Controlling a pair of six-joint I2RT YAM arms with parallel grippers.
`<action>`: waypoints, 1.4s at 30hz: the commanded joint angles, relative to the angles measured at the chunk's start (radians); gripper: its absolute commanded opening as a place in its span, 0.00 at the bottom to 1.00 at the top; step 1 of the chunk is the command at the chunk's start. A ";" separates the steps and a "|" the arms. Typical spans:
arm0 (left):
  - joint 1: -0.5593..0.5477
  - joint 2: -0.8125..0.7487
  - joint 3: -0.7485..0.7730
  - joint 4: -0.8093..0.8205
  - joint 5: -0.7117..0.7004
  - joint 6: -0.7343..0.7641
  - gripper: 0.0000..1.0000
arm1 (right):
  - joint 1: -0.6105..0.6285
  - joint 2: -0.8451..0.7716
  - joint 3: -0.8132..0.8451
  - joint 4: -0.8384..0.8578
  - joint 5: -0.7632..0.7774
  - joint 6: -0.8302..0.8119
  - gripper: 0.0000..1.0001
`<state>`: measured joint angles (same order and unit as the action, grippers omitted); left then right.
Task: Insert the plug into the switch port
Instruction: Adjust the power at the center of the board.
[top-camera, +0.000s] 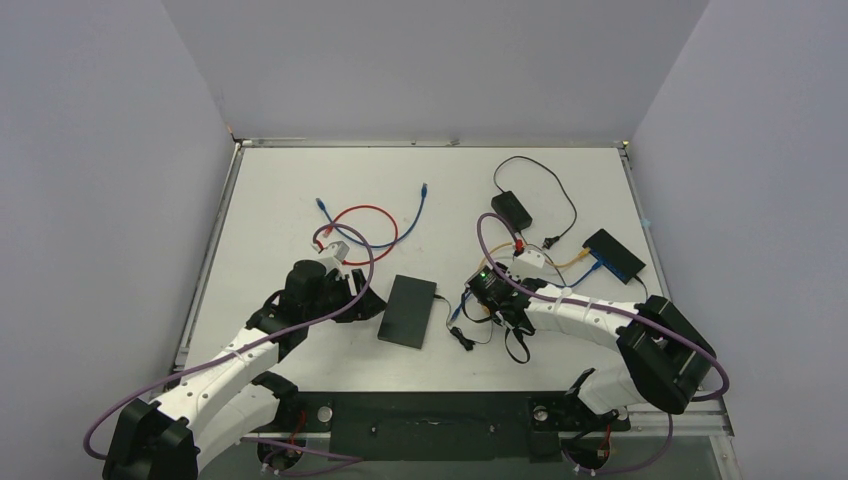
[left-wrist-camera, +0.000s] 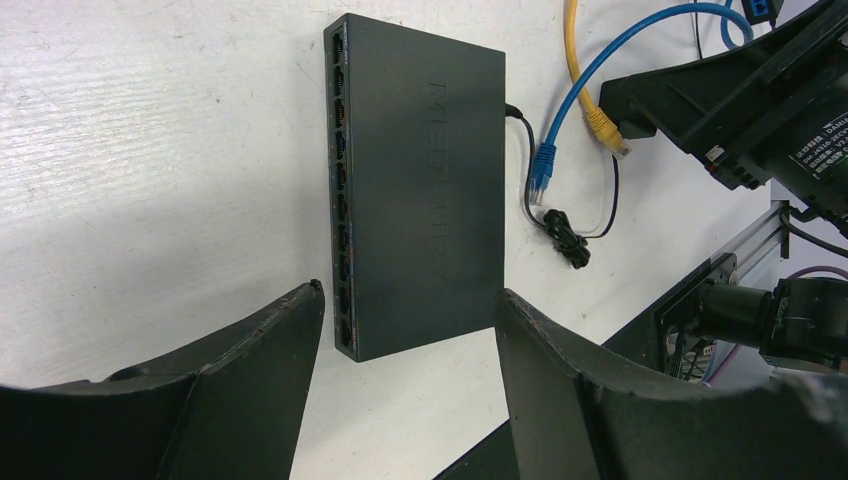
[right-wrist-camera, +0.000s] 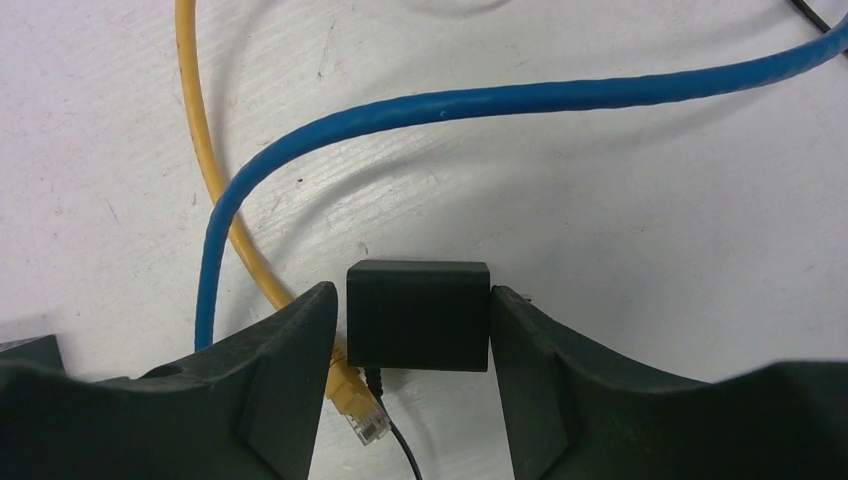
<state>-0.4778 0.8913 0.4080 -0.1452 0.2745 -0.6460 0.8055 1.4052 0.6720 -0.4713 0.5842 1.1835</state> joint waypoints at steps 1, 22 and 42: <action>-0.002 -0.016 -0.001 0.042 0.017 0.014 0.61 | -0.003 0.011 0.005 0.025 0.016 0.016 0.52; -0.002 -0.005 0.003 0.041 0.017 0.017 0.61 | -0.003 -0.087 0.035 -0.071 0.084 -0.055 0.15; 0.001 -0.029 0.037 0.006 0.035 -0.022 0.61 | 0.077 -0.415 0.220 -0.287 0.163 -0.300 0.13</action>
<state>-0.4778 0.8871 0.4038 -0.1478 0.2935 -0.6529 0.8532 1.0050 0.7761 -0.7479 0.7048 0.9741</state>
